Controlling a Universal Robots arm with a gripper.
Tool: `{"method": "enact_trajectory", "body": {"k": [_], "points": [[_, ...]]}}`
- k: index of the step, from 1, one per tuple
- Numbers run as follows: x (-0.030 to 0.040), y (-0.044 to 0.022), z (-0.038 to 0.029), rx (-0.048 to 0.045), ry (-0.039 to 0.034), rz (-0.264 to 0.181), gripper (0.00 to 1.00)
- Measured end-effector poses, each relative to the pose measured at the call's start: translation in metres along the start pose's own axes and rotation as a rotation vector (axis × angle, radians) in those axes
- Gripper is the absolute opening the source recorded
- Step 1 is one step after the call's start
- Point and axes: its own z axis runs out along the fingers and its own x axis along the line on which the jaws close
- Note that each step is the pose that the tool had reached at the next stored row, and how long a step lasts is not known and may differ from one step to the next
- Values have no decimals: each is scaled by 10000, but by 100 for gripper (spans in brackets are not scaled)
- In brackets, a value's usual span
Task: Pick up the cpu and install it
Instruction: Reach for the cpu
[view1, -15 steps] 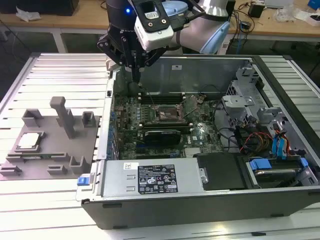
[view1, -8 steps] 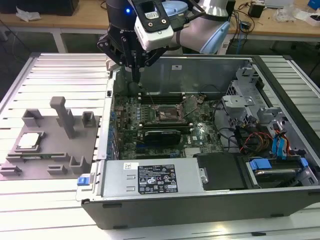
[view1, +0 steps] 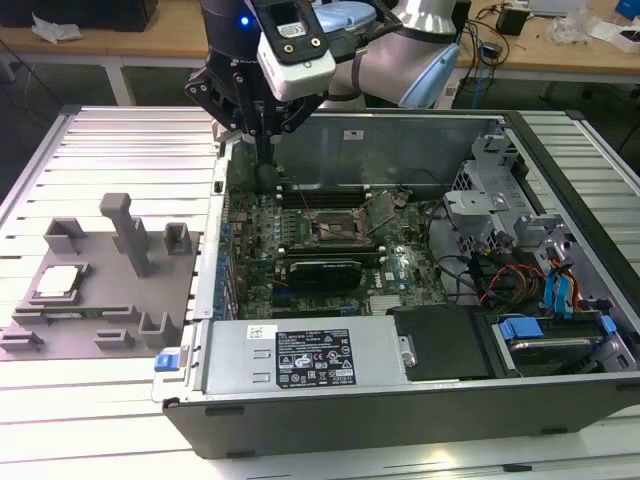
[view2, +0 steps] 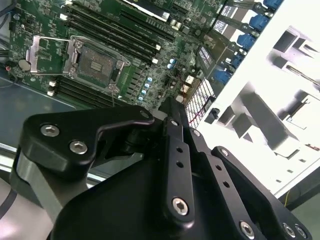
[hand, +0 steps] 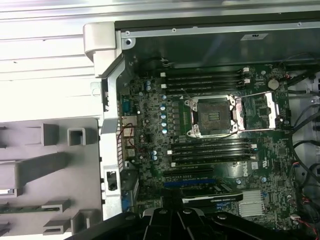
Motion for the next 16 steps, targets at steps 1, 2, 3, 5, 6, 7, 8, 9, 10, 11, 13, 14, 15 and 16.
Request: {"method": "enact_trajectory", "body": {"k": [1, 2, 3, 5, 6, 7, 8, 9, 10, 11, 13, 14, 15, 16], "points": [[18, -1, -1, 0, -1, 0, 11], [49, -2, -1, 1, -2, -1, 11], [64, -3, -2, 0, -1, -1, 11], [98, -4, -3, 1, -2, 0, 11], [107, -4, -3, 1, -1, 0, 11], [117, -5, -3, 0, -1, 0, 11], [133, -5, -4, 1, -1, 0, 11], [146, -5, -4, 0, -1, 0, 11], [160, -6, -4, 0, -2, -1, 11], [174, -6, -4, 0, -2, -1, 11], [217, -8, -6, 1, -3, -1, 11], [236, -8, -6, 1, -4, 0, 11], [282, -7, -7, 1, -6, 0, 11], [309, -7, -8, 0, -7, 0, 11]]}}
